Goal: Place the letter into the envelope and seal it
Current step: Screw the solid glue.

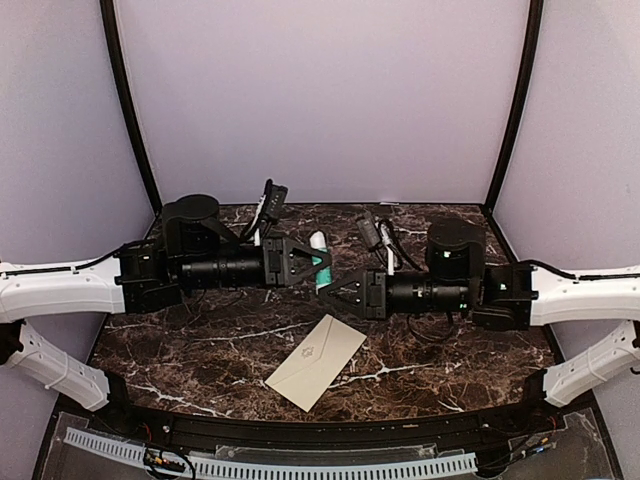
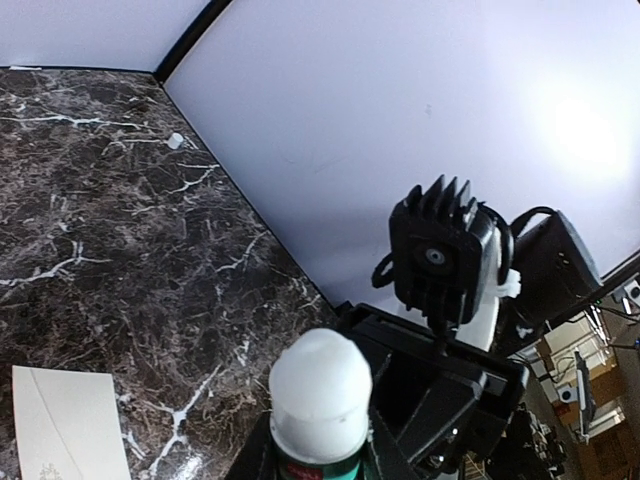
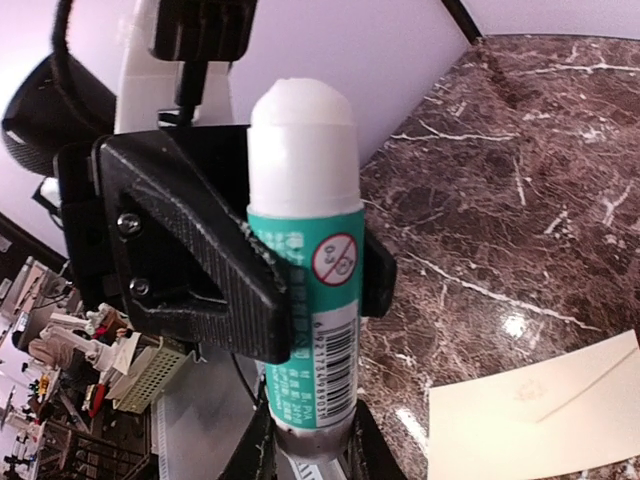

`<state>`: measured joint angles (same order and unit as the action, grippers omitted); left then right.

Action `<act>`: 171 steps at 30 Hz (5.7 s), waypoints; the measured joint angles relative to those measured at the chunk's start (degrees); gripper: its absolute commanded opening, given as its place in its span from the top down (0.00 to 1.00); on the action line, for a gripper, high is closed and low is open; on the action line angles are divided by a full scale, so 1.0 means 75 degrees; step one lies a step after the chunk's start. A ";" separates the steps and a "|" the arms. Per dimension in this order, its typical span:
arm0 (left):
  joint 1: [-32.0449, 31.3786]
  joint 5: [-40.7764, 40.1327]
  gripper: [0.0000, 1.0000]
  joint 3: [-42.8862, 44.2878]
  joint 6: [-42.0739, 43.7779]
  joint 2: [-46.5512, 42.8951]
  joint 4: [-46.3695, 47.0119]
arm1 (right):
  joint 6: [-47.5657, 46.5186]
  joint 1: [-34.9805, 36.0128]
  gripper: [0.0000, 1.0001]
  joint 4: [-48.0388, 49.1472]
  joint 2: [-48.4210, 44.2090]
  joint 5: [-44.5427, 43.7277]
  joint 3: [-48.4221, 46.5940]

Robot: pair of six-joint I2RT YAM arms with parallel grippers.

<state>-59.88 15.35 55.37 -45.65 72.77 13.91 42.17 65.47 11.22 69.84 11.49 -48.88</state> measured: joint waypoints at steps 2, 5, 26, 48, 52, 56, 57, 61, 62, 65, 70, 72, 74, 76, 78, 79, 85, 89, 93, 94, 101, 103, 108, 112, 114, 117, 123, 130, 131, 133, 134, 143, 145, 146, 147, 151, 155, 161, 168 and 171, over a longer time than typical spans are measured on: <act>0.0035 -0.0338 1.00 0.0000 0.0003 0.0000 -0.0227 | -0.0082 0.0061 0.94 -0.0711 0.0291 -0.0408 -0.0478; 0.0073 -0.0749 1.00 0.0000 0.0017 0.0012 -0.0548 | -0.0169 0.0157 0.94 -0.1556 0.0749 -0.0959 -0.1110; -0.0055 -0.1343 1.00 -0.0428 -0.0428 0.0207 -0.0758 | -0.0017 0.0554 0.55 -0.2856 0.1483 -0.2655 -0.1871; 0.0251 0.1527 1.00 -0.0629 -0.0143 -0.0723 0.1201 | 0.0312 -0.0251 0.33 0.3319 -0.0997 0.0560 0.1982; 0.0251 0.2072 1.00 -0.0740 -0.0219 -0.0723 0.1947 | 0.0213 -0.0023 0.35 0.3963 -0.0495 0.1125 0.1585; 0.0251 0.2398 1.00 -0.0801 -0.0315 -0.0723 0.2460 | 0.0184 0.0189 0.42 0.4494 -0.0149 0.1515 0.1239; 0.0251 0.2439 1.00 -0.0810 -0.0338 -0.0723 0.2544 | 0.0181 0.0239 0.45 0.4596 -0.0055 0.1600 0.1148; 0.0251 0.2576 1.00 -0.0857 -0.0414 -0.0723 0.2850 | 0.0192 0.0353 0.55 0.4835 0.0350 0.1929 0.0836; 0.0251 0.2597 1.00 -0.0863 -0.0425 -0.0723 0.2888 | 0.0175 0.0370 0.57 0.4864 0.0408 0.1961 0.0810; 0.0251 0.2634 1.00 -0.0866 -0.0440 -0.0723 0.2978 | 0.0213 0.0391 0.61 0.4908 0.0525 0.2098 0.0790; 0.0251 0.2672 1.00 -0.0866 -0.0490 -0.0723 0.3063 | 0.0277 0.0417 0.66 0.5007 0.0545 0.2130 0.0790; 0.0251 0.2693 1.00 -0.0871 -0.0504 -0.0723 0.3115 | 0.0300 0.0417 0.67 0.5033 0.0545 0.2127 0.0790; 0.0251 0.2704 1.00 -0.0880 -0.0525 -0.0723 0.3159 | 0.0329 0.0417 0.68 0.5077 0.0545 0.2124 0.0790; 0.0251 0.2728 1.00 -0.0886 -0.0548 -0.0723 0.3171 | 0.0358 0.0417 0.70 0.5109 0.0545 0.2124 0.0790; 0.0251 0.2757 1.00 -0.0892 -0.0571 -0.0723 0.3179 | 0.0388 0.0417 0.73 0.5132 0.0548 0.2119 0.0790; 0.0248 0.2774 1.00 -0.0892 -0.0583 -0.0723 0.3179 | 0.0405 0.0417 0.74 0.5138 0.0554 0.2119 0.0790; 0.0248 0.2780 1.00 -0.0988 -0.0603 -0.0731 0.3229 | 0.0469 0.0417 0.73 0.5155 0.0659 0.2122 0.0790; 0.0248 0.2771 1.00 -0.1040 -0.0603 -0.0769 0.3226 | 0.0525 0.0417 0.71 0.5231 0.0714 0.2127 0.0790; 0.0248 0.2769 1.00 -0.1096 -0.0606 -0.0807 0.3220 | 0.0592 0.0420 0.70 0.5371 0.0828 0.2162 0.0790; 0.0248 0.2769 1.00 -0.1096 -0.0606 -0.0807 0.3220 | 0.0592 0.0420 0.70 0.5386 0.0866 0.2186 0.0787; 0.0251 0.2736 1.00 -0.1096 -0.0597 -0.0807 0.3212 | 0.0644 0.0428 0.80 0.5470 0.1090 0.2355 0.0670; 0.0251 0.2739 1.00 -0.1096 -0.0574 -0.0807 0.3223 | 0.0688 0.0431 0.83 0.5458 0.1090 0.2355 0.0667; 0.0251 0.2739 1.00 -0.1096 -0.0525 -0.0807 0.3223 | 0.0723 0.0437 0.89 0.5426 0.1087 0.2320 0.0670; 0.0251 0.2661 1.00 -0.1096 -0.0402 -0.0804 0.3121 | 0.0673 0.0458 0.94 0.5211 0.0941 0.2078 0.0743; 0.0251 0.2594 1.00 -0.1096 -0.0341 -0.0804 0.3013 | 0.0635 0.0466 0.94 0.4995 0.0831 0.1877 0.0787; 0.0251 0.2366 1.00 -0.1075 -0.0184 -0.0804 0.2745 | 0.0490 0.0478 0.94 0.4371 0.0583 0.1463 0.0793; 0.0289 0.1577 1.00 -0.0804 0.0297 -0.0758 0.1498 | 0.0029 0.0487 0.95 0.2282 0.0216 0.0297 0.0408; 0.0393 0.0431 1.00 -0.0586 0.0434 -0.0662 0.0557 | -0.0539 0.0490 0.92 -0.0361 0.0621 -0.0953 -0.0944; 0.0414 0.0289 1.00 -0.0586 0.0425 -0.0650 0.0472 | -0.0574 0.0490 0.92 -0.0679 0.0749 -0.1148 -0.1154; 0.0434 -0.0067 1.00 -0.0589 0.0379 -0.0603 0.0312 | -0.0615 0.0501 0.92 -0.1271 0.1011 -0.1536 -0.1542; 0.0449 -0.0233 1.00 -0.0597 0.0353 -0.0562 0.0256 | -0.0621 0.0516 0.92 -0.1565 0.1154 -0.1746 -0.1749; 0.0574 -0.1250 1.00 -0.1052 -0.0187 -0.0358 0.0137 | -0.0705 0.0737 0.94 -0.3535 0.2544 -0.3246 -0.3284; 0.0606 -0.1285 1.00 -0.1154 -0.0329 -0.0303 0.0163 | -0.0702 0.0825 0.94 -0.3684 0.2725 -0.3515 -0.3395; 0.0609 -0.1285 1.00 -0.1201 -0.0393 -0.0283 0.0175 | -0.0699 0.0877 0.93 -0.3739 0.2783 -0.3652 -0.3407; 0.0609 -0.1279 1.00 -0.1241 -0.0446 -0.0268 0.0201 | -0.0697 0.0927 0.92 -0.3768 0.2821 -0.3768 -0.3410; 0.0618 -0.1198 1.00 -0.1335 -0.0679 -0.0254 0.0385 | -0.0705 0.1008 0.85 -0.3762 0.2795 -0.3943 -0.3378; 0.0629 -0.0933 1.00 -0.1338 -0.0804 -0.0280 0.0571 | -0.0871 0.1005 0.64 -0.3177 0.2314 -0.3687 -0.2795; 0.0860 -0.0321 1.00 -0.1329 -0.0804 -0.0493 0.0527 | -0.1122 0.0968 0.35 -0.1888 0.0860 -0.2774 -0.1679; 0.1055 0.0420 1.00 -0.1239 -0.0507 -0.0801 0.0781 | -0.0889 0.0784 0.17 -0.0274 -0.0501 -0.1862 -0.0379; 0.1055 0.1035 1.00 -0.1241 -0.0452 -0.0933 0.1376 | -0.0705 0.0571 0.17 0.0621 -0.0592 -0.1256 0.0201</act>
<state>-51.96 23.11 46.06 -49.04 65.78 24.23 36.88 69.76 15.88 65.41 2.07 -47.37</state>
